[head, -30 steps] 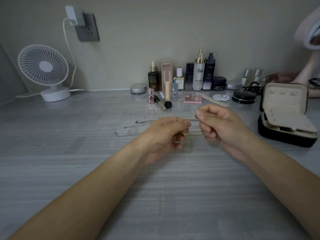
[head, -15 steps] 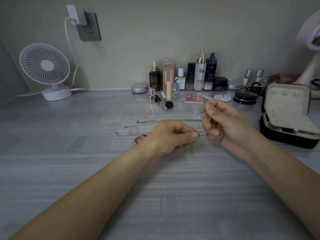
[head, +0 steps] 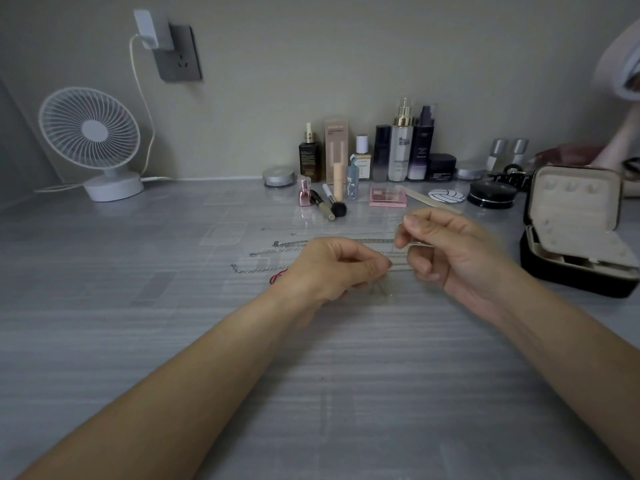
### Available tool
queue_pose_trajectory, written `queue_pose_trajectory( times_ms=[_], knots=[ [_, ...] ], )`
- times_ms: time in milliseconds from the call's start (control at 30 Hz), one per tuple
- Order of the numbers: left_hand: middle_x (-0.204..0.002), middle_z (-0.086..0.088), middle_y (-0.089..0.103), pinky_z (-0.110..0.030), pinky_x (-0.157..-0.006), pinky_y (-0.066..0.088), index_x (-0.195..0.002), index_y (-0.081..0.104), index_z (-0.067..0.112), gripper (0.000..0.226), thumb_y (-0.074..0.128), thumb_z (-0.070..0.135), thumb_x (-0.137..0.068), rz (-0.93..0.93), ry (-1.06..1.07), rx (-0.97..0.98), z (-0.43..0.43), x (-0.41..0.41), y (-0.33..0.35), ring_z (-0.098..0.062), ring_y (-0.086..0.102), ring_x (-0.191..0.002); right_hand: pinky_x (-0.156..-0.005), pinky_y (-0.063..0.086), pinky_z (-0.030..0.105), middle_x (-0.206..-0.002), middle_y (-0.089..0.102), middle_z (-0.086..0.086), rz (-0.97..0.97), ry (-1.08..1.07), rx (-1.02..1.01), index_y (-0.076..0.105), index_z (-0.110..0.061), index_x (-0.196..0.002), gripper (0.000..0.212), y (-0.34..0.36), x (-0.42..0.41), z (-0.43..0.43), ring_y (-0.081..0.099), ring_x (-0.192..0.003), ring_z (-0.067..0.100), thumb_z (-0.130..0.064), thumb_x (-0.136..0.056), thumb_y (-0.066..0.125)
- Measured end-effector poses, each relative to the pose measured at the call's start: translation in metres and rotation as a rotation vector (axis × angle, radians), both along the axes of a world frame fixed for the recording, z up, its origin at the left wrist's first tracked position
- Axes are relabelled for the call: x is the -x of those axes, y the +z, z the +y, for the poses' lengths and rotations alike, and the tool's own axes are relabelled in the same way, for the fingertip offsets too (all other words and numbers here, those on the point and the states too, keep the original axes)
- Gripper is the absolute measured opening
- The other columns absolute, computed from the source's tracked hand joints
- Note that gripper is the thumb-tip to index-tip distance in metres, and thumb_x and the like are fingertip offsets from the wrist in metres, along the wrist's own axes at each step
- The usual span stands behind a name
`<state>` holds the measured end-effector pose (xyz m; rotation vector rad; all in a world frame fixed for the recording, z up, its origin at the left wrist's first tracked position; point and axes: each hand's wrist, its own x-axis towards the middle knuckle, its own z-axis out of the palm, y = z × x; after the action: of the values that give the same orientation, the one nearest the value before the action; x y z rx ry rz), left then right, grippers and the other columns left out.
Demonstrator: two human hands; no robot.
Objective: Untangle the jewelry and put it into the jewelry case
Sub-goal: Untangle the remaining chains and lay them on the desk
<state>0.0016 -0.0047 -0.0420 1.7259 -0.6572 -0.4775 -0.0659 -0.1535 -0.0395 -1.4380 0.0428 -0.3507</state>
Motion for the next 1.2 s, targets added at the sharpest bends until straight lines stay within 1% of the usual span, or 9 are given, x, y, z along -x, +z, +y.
queue_pose_trajectory(
  times_ms=[100, 267, 367, 500, 667, 800, 967, 1133, 1200],
  knots=[
    [-0.060, 0.010, 0.062, -0.019, -0.049, 0.032, -0.074, 0.070, 0.022, 0.007, 0.072, 0.017, -0.078, 0.004, -0.006, -0.018, 0.000, 0.000, 0.000, 0.002, 0.051, -0.050, -0.037, 0.025, 0.017, -0.057, 0.058, 0.000, 0.015, -0.001, -0.013, 0.061, -0.009, -0.075, 0.015, 0.000, 0.000, -0.001, 0.041, -0.038, 0.006, -0.023, -0.070, 0.061],
    [-0.041, 0.012, 0.052, -0.014, -0.037, 0.028, -0.065, 0.065, 0.020, 0.014, 0.076, 0.023, -0.072, -0.013, 0.058, -0.050, 0.003, -0.001, 0.002, 0.000, 0.039, -0.036, -0.035, 0.026, 0.016, -0.052, 0.057, 0.000, 0.038, -0.027, 0.013, 0.061, -0.011, -0.079, 0.004, 0.001, 0.001, -0.001, 0.040, -0.037, 0.007, -0.014, -0.077, 0.061],
    [-0.051, 0.013, 0.060, -0.016, -0.039, 0.029, -0.066, 0.067, 0.022, 0.012, 0.073, 0.025, -0.077, -0.017, 0.051, -0.057, 0.003, -0.003, 0.003, 0.001, 0.044, -0.040, -0.036, 0.024, 0.018, -0.049, 0.054, 0.000, 0.096, -0.100, 0.133, 0.059, -0.016, -0.083, 0.018, 0.000, 0.002, -0.001, 0.040, -0.037, 0.009, -0.001, -0.087, 0.050],
    [-0.065, 0.011, 0.066, -0.022, -0.048, 0.031, -0.068, 0.069, 0.025, 0.015, 0.068, 0.020, -0.083, -0.010, 0.023, -0.066, 0.004, -0.005, 0.002, 0.001, 0.050, -0.050, -0.036, 0.028, 0.016, -0.050, 0.053, -0.001, 0.112, -0.168, 0.317, 0.064, -0.015, -0.073, 0.030, 0.001, 0.003, -0.001, 0.040, -0.038, 0.008, 0.003, -0.087, 0.044],
    [-0.067, 0.009, 0.067, -0.024, -0.050, 0.032, -0.068, 0.068, 0.024, 0.018, 0.065, 0.018, -0.085, -0.020, 0.036, -0.080, 0.003, -0.005, 0.002, -0.004, 0.051, -0.056, -0.047, 0.040, 0.013, -0.058, 0.058, 0.000, 0.070, -0.186, 0.542, 0.069, -0.021, -0.070, 0.018, 0.000, 0.004, 0.001, 0.046, -0.047, 0.005, -0.007, -0.081, 0.064],
    [-0.061, 0.012, 0.065, -0.023, -0.047, 0.032, -0.072, 0.068, 0.022, 0.014, 0.064, 0.018, -0.085, -0.043, 0.021, -0.105, 0.004, -0.004, 0.003, 0.003, 0.051, -0.047, -0.061, 0.046, 0.024, -0.068, 0.067, 0.002, 0.023, -0.216, 0.749, 0.069, -0.028, -0.068, 0.014, -0.009, 0.001, 0.001, 0.053, -0.059, 0.010, -0.017, -0.076, 0.073],
    [-0.056, 0.008, 0.056, -0.014, -0.037, 0.029, -0.075, 0.068, 0.017, 0.010, 0.065, 0.018, -0.085, -0.094, 0.039, -0.143, 0.003, -0.003, 0.003, 0.002, 0.041, -0.033, -0.055, 0.037, 0.007, -0.057, 0.061, -0.022, -0.027, -0.243, 0.891, 0.065, -0.038, -0.064, 0.026, -0.012, 0.000, 0.001, 0.051, -0.055, -0.002, -0.016, -0.075, 0.073],
    [-0.046, 0.010, 0.049, -0.012, -0.034, 0.025, -0.069, 0.067, 0.020, 0.015, 0.067, 0.021, -0.083, -0.189, 0.055, -0.173, 0.001, -0.006, -0.001, -0.001, 0.031, -0.030, -0.063, 0.035, 0.003, -0.061, 0.056, -0.021, -0.044, -0.251, 1.054, 0.072, -0.029, -0.074, 0.010, -0.013, 0.001, 0.002, 0.054, -0.067, -0.007, -0.020, -0.077, 0.072],
    [-0.047, 0.008, 0.049, -0.011, -0.033, 0.024, -0.073, 0.068, 0.016, 0.012, 0.067, 0.021, -0.084, -0.219, 0.052, -0.189, 0.001, -0.007, -0.002, -0.001, 0.031, -0.028, -0.066, 0.034, 0.007, -0.063, 0.055, -0.022, -0.041, -0.261, 1.082, 0.072, -0.030, -0.075, 0.008, -0.014, 0.000, 0.001, 0.054, -0.067, -0.003, -0.023, -0.077, 0.071]
  ],
)
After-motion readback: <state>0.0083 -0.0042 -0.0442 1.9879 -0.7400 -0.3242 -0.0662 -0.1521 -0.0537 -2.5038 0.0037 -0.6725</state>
